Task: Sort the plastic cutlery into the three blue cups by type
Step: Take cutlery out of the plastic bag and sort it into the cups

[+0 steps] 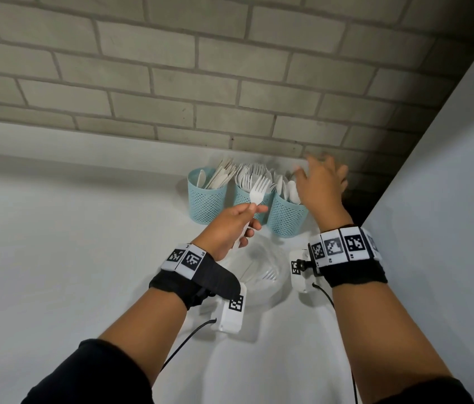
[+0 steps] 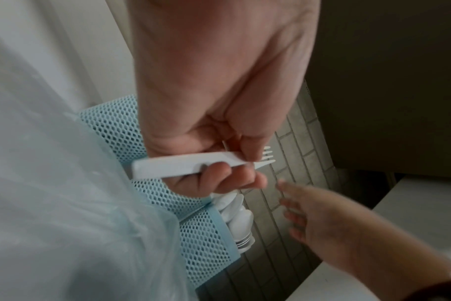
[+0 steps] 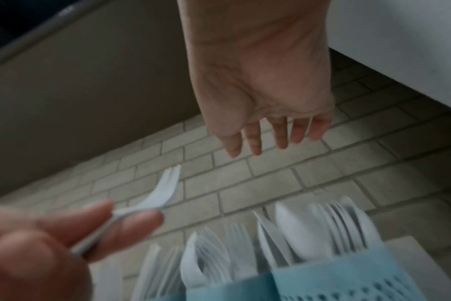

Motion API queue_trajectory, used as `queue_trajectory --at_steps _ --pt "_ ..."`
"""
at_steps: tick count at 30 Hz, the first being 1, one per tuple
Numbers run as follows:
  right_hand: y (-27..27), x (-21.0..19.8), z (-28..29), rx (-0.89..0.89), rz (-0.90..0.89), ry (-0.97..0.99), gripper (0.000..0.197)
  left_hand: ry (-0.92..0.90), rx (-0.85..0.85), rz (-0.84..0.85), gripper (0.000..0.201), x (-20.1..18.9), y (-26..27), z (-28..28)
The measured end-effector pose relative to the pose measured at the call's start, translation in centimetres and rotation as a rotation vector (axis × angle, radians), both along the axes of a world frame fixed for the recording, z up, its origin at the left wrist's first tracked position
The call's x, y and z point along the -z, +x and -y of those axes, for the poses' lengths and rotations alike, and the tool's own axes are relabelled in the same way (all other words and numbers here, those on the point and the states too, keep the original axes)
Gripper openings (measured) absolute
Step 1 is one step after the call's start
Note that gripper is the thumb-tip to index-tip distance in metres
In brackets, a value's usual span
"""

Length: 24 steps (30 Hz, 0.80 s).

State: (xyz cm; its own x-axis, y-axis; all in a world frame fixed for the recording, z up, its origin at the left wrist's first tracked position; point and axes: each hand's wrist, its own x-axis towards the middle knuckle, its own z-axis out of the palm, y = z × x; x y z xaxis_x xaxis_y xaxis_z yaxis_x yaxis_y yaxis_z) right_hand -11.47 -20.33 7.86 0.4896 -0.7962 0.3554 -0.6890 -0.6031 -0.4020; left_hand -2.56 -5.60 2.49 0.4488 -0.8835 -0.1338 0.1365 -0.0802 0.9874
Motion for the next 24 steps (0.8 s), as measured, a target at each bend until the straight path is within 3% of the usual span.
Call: queue_trajectory --at_steps 3,5,9,11,13,15,17,19,22,24 --pt "0.3 -1.6 -1.8 -0.278 0.152 0.286 0.063 -0.029 0.010 -0.010 0.026 0.3 -0.3 0.2" --pt "0.5 -1.9 -2.5 -0.386 -0.005 0.414 0.070 -0.039 0.017 -0.013 0.025 0.4 -0.5 0.3" --pt "1.0 -1.5 -2.4 -0.480 0.010 0.575 0.048 -0.023 0.029 0.014 0.023 0.4 -0.5 0.2" --pt "1.3 -1.6 -1.8 -0.389 0.068 0.475 0.040 0.037 0.017 0.039 0.021 0.8 0.0 0.0" --pt "1.4 -2.1 -1.1 -0.232 0.298 0.359 0.036 0.135 0.004 0.120 0.021 1.3 0.4 -0.3" --pt "1.5 -2.9 -0.3 -0.131 0.619 0.241 0.032 0.278 0.045 0.366 0.024 1.8 0.7 -0.5" --pt "1.8 -3.5 -0.1 -0.094 0.780 0.092 0.023 0.466 0.177 0.722 0.032 2.0 0.4 -0.8" --pt "2.5 -3.5 -0.4 -0.118 0.814 -0.029 0.018 0.603 0.301 0.950 0.042 2.2 -0.2 -1.2" --pt "3.9 -2.3 -0.5 -0.206 0.754 -0.079 0.022 0.719 0.399 0.989 0.066 2.9 -0.7 -1.5" --pt "4.9 -0.9 -0.4 -0.220 0.576 -0.071 0.026 0.750 0.434 0.985 0.073 3.2 -0.9 -1.6"
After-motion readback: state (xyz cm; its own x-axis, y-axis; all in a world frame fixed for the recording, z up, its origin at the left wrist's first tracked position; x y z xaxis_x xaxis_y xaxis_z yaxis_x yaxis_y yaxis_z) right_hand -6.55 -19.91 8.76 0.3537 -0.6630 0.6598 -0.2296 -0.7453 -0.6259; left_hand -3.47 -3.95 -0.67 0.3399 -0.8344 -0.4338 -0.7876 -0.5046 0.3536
